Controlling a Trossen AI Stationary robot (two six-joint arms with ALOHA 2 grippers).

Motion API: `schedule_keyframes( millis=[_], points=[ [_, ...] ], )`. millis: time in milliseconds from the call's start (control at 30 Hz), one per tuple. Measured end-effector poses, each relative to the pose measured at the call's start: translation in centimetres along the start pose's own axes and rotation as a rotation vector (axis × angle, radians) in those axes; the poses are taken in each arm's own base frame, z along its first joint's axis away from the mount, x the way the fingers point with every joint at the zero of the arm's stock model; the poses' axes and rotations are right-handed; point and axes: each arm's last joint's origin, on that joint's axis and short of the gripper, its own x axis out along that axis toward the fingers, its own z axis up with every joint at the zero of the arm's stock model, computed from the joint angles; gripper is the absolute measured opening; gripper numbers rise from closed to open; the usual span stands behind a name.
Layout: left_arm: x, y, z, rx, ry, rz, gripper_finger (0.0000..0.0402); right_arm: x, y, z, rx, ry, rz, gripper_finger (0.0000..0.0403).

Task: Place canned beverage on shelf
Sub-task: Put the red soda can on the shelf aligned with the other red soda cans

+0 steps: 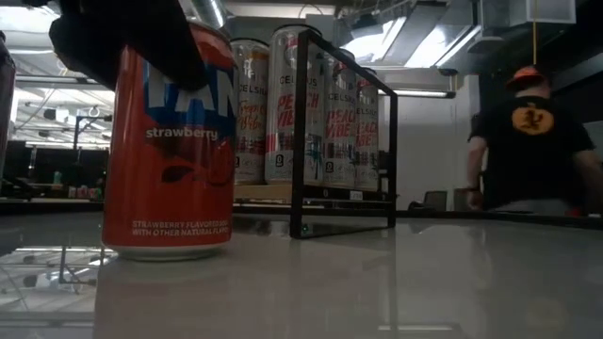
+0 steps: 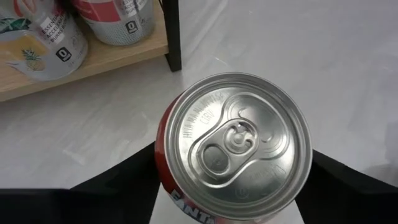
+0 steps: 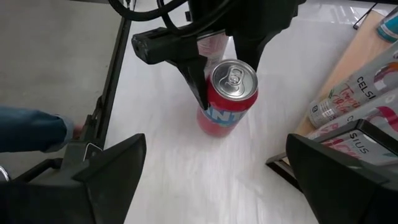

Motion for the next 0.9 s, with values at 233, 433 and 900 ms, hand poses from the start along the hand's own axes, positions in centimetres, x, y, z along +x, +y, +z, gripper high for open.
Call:
schedule_keyframes(
  millis=[233, 433, 900],
  points=[
    [0.0, 0.0, 0.0, 0.0, 0.003, -0.002, 0.0275, 0.0, 0.1, -0.1, -0.001, 0.022, 0.048, 0.0381],
    [-0.8, -0.6, 0.8, 0.008, 0.033, -0.029, 0.0276, -0.9, -0.2, 0.2, -0.035, 0.015, 0.066, 0.0381],
    [-6.5, -2.6, 5.9, 0.089, 0.026, -0.093, 0.0276, -7.1, -3.1, 0.4, -0.11, 0.032, 0.073, 0.0381]
  ],
)
